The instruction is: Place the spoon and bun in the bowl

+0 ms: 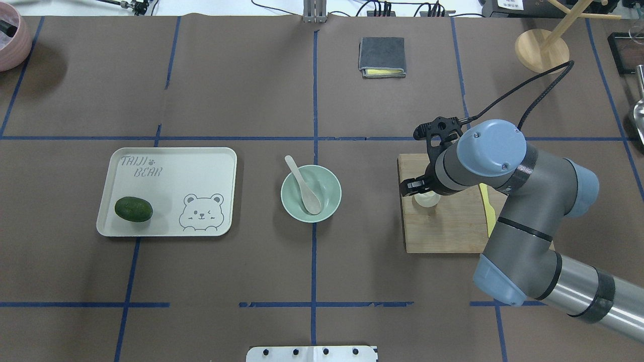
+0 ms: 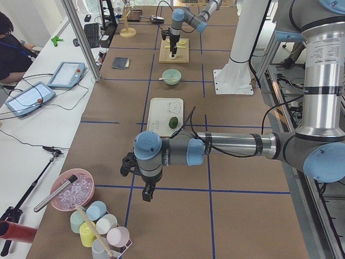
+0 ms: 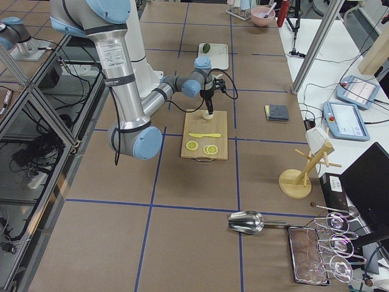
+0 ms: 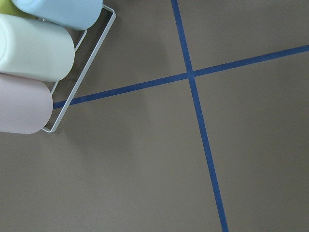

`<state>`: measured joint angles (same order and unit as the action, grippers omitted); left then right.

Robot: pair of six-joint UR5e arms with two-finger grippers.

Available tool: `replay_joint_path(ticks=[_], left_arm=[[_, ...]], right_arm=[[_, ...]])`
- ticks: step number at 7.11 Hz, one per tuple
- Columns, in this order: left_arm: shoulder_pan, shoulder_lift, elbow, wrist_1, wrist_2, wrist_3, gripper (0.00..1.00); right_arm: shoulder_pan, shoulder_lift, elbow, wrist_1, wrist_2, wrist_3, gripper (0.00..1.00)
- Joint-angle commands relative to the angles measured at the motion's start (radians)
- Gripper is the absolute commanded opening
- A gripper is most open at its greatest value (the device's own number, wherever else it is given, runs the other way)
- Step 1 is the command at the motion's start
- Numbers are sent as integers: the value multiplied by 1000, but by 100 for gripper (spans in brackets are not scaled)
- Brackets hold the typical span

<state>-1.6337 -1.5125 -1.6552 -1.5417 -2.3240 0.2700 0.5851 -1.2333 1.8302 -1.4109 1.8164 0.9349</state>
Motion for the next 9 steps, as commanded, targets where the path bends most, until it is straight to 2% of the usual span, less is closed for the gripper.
replay_joint_path(ticks=[1,3,4,5,6,9], left_arm=[[0,0,0,0,0,0,100],[0,0,-2,0,0,0,100],[0,0,-2,0,0,0,100],[0,0,-2,0,0,0,100],[0,0,-2,0,0,0,100],[0,-2,-3,0,0,0,100]], right_arm=[[1,-3,-6,0,-2,-5,70],[-1,-6,-6,0,-3,-7,70],[-4,-6,-8,-2,-2,-7,59],[-4,-6,-8,-5,-2,-7,33],[-4,-5,-6,-8,-2,-4,0],[-5,29,12,-14,0,15,0]])
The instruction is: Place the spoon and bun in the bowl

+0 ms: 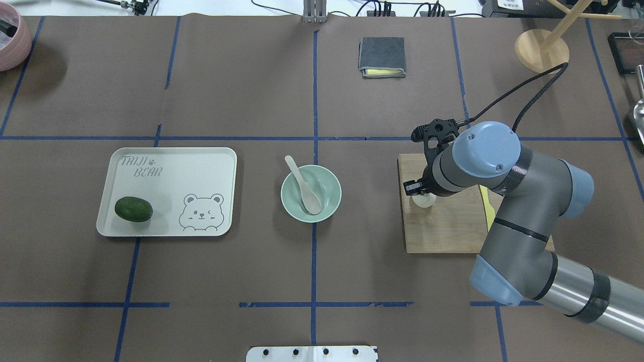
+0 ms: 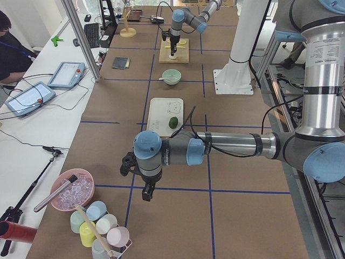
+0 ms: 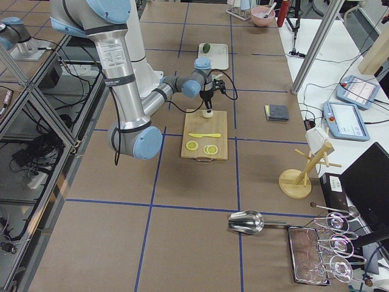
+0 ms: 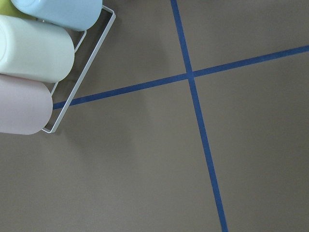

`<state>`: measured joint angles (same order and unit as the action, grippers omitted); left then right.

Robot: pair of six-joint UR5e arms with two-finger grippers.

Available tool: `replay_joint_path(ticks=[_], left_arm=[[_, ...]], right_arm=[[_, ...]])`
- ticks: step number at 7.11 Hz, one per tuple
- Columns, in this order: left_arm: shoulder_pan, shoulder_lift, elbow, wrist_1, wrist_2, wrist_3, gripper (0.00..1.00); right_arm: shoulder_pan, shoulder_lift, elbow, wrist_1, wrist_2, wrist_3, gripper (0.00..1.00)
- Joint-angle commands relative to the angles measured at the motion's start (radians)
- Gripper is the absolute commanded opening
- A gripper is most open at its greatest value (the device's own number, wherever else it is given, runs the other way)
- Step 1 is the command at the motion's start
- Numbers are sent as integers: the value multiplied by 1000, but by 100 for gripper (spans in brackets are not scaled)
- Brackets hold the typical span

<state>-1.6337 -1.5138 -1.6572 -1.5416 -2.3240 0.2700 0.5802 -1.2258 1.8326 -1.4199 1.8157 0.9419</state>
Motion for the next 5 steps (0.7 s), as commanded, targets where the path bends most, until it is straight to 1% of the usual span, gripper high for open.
replay_joint_path(ticks=[1,3,4,5], left_arm=[[0,-2,-1,0,0,0,100],[0,-5,-1,0,0,0,100],[0,-5,-1,0,0,0,100],[0,-6,-1,0,0,0,100]], right_arm=[[-3,63,8,-11,1,55,0],[-10,246,1,-196,1,147,0],[-29,306,-6,-227,-2,205,0],[-61,386,-69,-228,-28,262,0]])
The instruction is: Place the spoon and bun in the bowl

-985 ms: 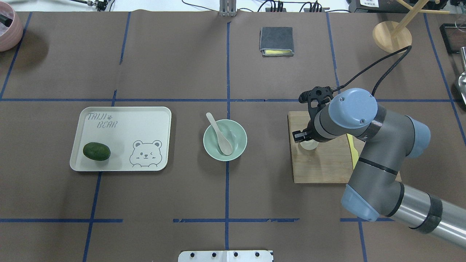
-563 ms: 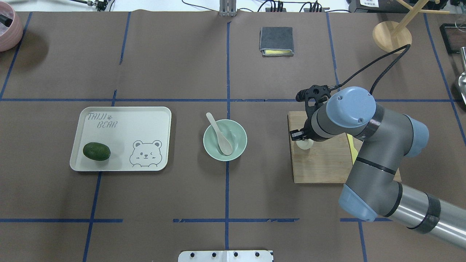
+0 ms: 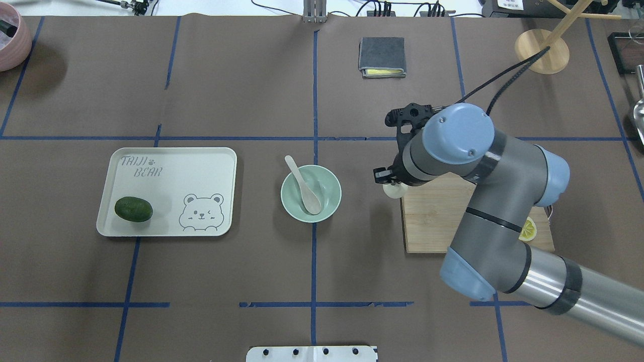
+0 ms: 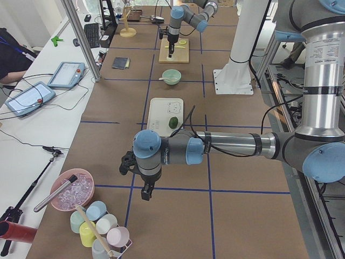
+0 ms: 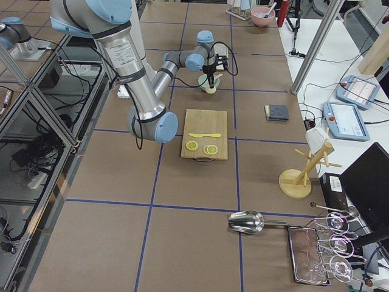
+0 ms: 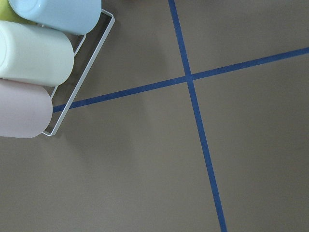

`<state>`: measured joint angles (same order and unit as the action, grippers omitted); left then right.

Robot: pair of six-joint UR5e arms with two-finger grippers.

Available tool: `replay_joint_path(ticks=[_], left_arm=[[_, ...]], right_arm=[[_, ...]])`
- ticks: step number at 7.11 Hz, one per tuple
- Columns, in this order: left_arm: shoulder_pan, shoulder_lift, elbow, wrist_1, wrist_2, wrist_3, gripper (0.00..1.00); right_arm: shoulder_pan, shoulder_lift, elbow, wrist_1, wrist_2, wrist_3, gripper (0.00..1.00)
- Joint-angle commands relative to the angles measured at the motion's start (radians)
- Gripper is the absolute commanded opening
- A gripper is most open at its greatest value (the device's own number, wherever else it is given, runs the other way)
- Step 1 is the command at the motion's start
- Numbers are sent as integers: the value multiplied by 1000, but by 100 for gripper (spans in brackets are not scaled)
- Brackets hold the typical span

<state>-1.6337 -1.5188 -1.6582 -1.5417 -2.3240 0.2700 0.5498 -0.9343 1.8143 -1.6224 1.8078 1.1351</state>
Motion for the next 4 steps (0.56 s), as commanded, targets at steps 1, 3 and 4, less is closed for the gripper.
replay_joint_path(ticks=[1,3,4], left_arm=[[0,-3,0,0,0,0,100],[0,-4,2,0,0,0,100],[0,-4,2,0,0,0,100]], right_arm=[[-84,179,-157,-24,-106,125,0],[-125,233,-279,-17,-159,163,0],[-137,227,-294,-17,-172,163,0]])
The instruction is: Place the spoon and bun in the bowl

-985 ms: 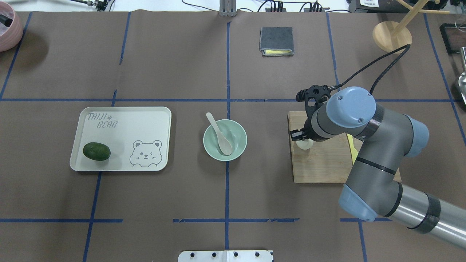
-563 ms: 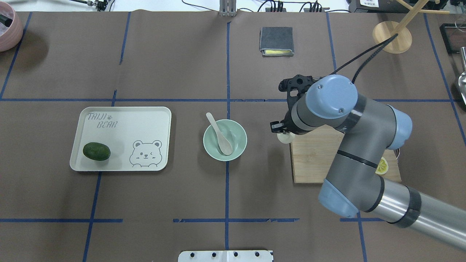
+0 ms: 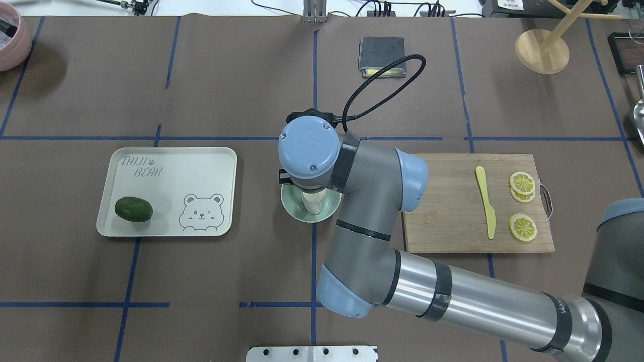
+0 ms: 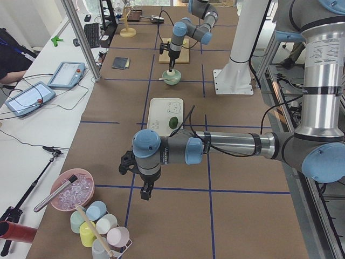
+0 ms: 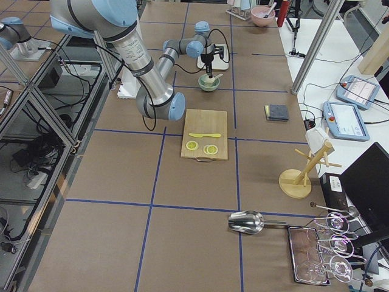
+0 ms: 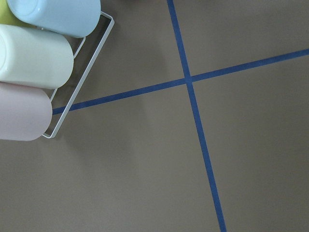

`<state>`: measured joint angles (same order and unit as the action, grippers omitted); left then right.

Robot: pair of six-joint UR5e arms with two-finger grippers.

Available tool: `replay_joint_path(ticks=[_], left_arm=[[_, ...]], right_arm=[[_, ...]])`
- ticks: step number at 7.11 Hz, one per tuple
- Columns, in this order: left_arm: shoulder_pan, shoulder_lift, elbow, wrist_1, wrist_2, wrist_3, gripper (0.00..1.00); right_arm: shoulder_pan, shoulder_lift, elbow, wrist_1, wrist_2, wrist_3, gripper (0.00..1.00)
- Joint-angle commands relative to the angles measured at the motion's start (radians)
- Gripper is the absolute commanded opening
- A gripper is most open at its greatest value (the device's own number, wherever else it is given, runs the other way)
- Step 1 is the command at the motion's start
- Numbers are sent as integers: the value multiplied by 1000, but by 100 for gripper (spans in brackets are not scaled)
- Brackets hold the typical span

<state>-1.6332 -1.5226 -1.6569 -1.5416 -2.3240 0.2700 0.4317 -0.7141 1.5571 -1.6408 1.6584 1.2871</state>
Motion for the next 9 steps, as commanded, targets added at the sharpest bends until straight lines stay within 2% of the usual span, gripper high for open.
replay_joint_path(ticks=[1,2,3,5,6,7,8,9], left_arm=[[0,-1,0,0,0,0,100],[1,-1,0,0,-2,0,100],[1,-2,0,0,-2,0,100],[1,-2,0,-2,0,0,100],[1,-4,0,-2,0,2,100],[1,-7,-9,0,6,2,100],[1,-7,-7,1,9,3,100],[1,-2,-3,3,12,6,100]], right_arm=[[-24,4,-46,1,-31,11,0],[-24,5,-46,4,-29,0,45],[-25,7,-45,2,-29,6,99],[-21,5,-26,-1,-28,0,100],[23,-10,16,-5,-7,-17,100],[115,-57,75,-2,89,-135,100],[251,-141,121,-1,251,-282,100],[409,-227,135,2,373,-507,100]])
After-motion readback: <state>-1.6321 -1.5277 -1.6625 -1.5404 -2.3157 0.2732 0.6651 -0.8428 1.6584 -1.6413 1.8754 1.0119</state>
